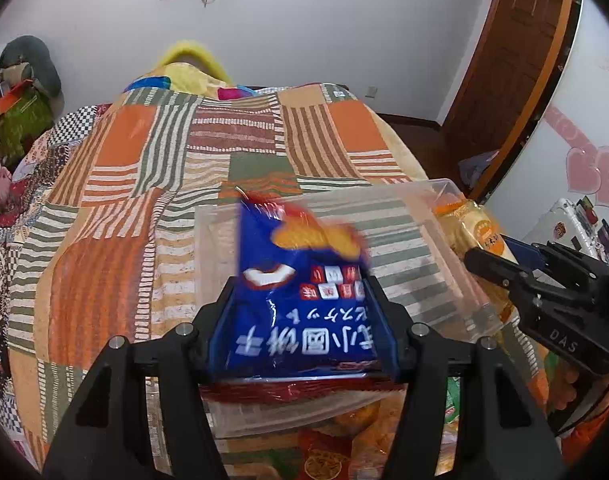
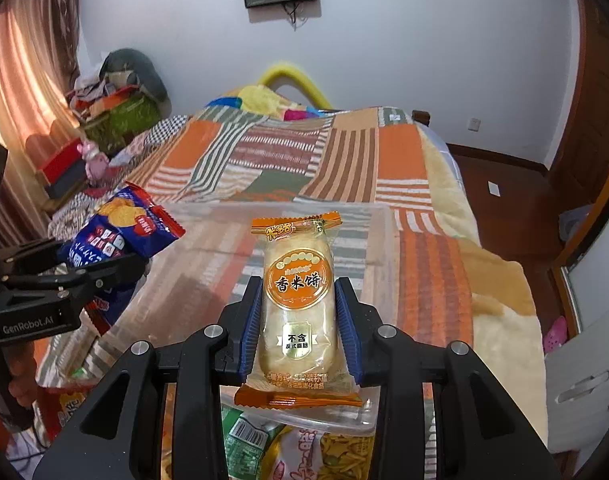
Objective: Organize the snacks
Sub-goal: 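Carry both snacks into the clear plastic box and open both tools, then grasp the yellow-striped biscuit stick pack with the left tool while the right tool grasps the sliced bread loaf, then lower both held snacks into the clear box and open both tools, then grasp the red chip bag with the left tool while the right tool grasps the green jelly cup, then place the red bag and green cup into the clear box, opening both tools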
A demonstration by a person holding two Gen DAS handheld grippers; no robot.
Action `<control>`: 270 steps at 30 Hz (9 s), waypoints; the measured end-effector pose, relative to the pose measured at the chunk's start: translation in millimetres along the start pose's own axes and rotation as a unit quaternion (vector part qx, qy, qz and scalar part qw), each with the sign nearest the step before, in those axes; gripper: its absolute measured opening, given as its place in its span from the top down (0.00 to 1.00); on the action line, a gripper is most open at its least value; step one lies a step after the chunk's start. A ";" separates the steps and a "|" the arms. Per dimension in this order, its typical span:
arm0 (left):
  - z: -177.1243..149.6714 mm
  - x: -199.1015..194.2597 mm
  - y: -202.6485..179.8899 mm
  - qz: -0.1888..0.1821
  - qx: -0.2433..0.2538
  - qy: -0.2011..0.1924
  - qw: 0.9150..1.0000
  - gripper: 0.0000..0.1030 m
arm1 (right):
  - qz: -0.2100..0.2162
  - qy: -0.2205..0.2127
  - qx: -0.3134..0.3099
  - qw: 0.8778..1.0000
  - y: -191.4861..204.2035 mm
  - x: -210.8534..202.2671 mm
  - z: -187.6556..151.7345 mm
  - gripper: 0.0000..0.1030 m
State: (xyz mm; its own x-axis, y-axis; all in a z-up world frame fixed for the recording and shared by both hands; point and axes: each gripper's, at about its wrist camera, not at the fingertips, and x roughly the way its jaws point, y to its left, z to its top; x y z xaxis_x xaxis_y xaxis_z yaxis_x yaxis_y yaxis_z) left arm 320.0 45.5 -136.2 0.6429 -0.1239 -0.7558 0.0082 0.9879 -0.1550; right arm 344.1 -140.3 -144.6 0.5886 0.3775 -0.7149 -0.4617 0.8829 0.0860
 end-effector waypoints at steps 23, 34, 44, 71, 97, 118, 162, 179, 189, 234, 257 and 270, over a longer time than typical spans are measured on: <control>-48.0 -118.7 22.1 0.019 0.006 -0.081 0.996 0.30 | -0.024 -0.090 -0.011 0.996 23.6 -83.1 -17.4 0.17; -118.4 -119.8 61.2 0.033 -0.011 -0.032 0.999 0.29 | -0.057 -0.072 0.023 0.996 27.9 -89.5 -69.1 0.01; -163.9 -89.0 98.6 0.058 -0.053 0.014 0.997 0.29 | -0.066 -0.017 0.065 0.996 27.5 -78.1 -114.8 0.00; -159.0 -1.3 134.9 0.064 -0.075 0.039 0.994 0.64 | -0.081 0.027 0.073 0.994 37.7 -51.9 -131.3 0.23; -99.3 -92.3 80.3 0.028 -0.042 -0.048 0.998 0.66 | -0.071 -0.091 0.047 0.992 24.7 -93.8 -70.4 0.25; -19.6 -36.4 18.0 0.002 0.003 -0.052 0.999 0.66 | -0.021 -0.074 0.020 0.997 33.6 -21.8 -7.2 0.25; -70.3 -82.9 -13.1 -0.016 0.034 -0.013 0.999 0.19 | -0.039 -0.072 -0.023 0.996 17.8 -72.6 -33.4 0.07; -124.6 -43.2 -34.0 -0.017 0.065 0.062 0.996 0.05 | -0.045 -0.008 -0.001 0.999 -3.2 -65.2 -106.7 0.07; -128.1 -23.8 -46.1 0.022 0.119 0.060 0.991 0.03 | -0.031 0.009 0.010 0.999 -7.0 -49.0 -111.3 0.28; -62.4 -103.2 -46.7 -0.028 0.063 -0.081 0.994 0.37 | -0.002 -0.090 0.012 0.996 5.6 -79.6 -55.1 0.58; 2.8 14.9 -31.3 0.030 0.036 -0.026 0.999 0.37 | -0.019 -0.030 0.012 0.999 -0.6 -12.1 -27.7 0.58; 2.5 -5.3 -35.0 0.023 0.038 -0.043 0.998 0.33 | -0.023 -0.040 0.003 0.999 -2.7 -27.8 -22.5 0.55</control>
State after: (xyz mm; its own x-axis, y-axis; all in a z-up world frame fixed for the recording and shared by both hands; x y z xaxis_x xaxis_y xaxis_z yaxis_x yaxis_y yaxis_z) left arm 318.2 11.8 -125.2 0.7074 -0.0729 -0.7031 0.0333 0.9970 -0.0698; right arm 314.1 -159.5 -140.7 0.6607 0.3579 -0.6599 -0.4292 0.9013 0.0592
